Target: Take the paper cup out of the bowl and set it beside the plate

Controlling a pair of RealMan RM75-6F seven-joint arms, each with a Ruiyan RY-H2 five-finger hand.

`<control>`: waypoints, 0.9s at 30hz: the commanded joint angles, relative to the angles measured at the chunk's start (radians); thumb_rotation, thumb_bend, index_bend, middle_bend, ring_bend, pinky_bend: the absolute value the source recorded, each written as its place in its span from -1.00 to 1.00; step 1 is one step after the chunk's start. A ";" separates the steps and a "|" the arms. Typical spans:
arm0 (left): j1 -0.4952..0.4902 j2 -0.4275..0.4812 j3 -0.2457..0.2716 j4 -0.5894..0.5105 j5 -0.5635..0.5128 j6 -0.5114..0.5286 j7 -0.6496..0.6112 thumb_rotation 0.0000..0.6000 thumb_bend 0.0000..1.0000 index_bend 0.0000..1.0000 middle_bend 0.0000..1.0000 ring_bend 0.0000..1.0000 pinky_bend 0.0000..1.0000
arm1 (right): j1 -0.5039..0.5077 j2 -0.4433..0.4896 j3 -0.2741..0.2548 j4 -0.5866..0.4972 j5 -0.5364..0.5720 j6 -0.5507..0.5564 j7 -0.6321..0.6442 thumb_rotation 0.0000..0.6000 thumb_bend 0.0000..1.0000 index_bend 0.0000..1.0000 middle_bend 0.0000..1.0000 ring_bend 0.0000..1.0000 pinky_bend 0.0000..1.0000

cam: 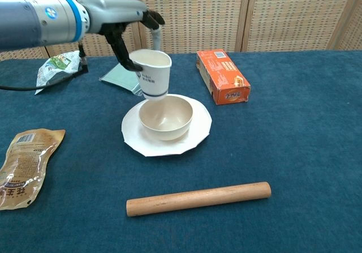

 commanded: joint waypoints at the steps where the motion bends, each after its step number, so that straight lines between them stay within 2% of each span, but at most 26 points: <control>1: 0.053 0.074 0.013 -0.040 0.051 0.045 -0.036 1.00 -0.39 -0.12 -1.00 -1.00 -1.00 | 0.000 0.000 -0.001 -0.001 -0.001 -0.001 0.000 1.00 -0.75 -1.00 -1.00 -1.00 -1.00; 7: 0.116 0.108 0.070 -0.012 0.073 0.045 -0.078 1.00 -0.39 -0.14 -1.00 -1.00 -1.00 | 0.004 -0.005 -0.004 -0.001 -0.005 -0.008 -0.008 1.00 -0.75 -1.00 -1.00 -1.00 -1.00; 16: 0.155 0.048 0.126 0.097 0.084 -0.002 -0.117 1.00 -0.40 -0.17 -1.00 -1.00 -1.00 | 0.008 -0.011 -0.009 -0.007 -0.012 -0.011 -0.027 1.00 -0.75 -1.00 -1.00 -1.00 -1.00; 23: 0.180 -0.015 0.153 0.164 0.105 -0.011 -0.127 1.00 -0.40 -0.22 -1.00 -1.00 -1.00 | 0.005 -0.011 -0.012 -0.011 -0.017 -0.003 -0.034 1.00 -0.75 -1.00 -1.00 -1.00 -1.00; 27: 0.188 -0.020 0.153 0.172 0.114 -0.007 -0.126 1.00 -0.42 -0.28 -1.00 -1.00 -1.00 | 0.005 -0.011 -0.013 -0.013 -0.020 -0.001 -0.036 1.00 -0.75 -1.00 -1.00 -1.00 -1.00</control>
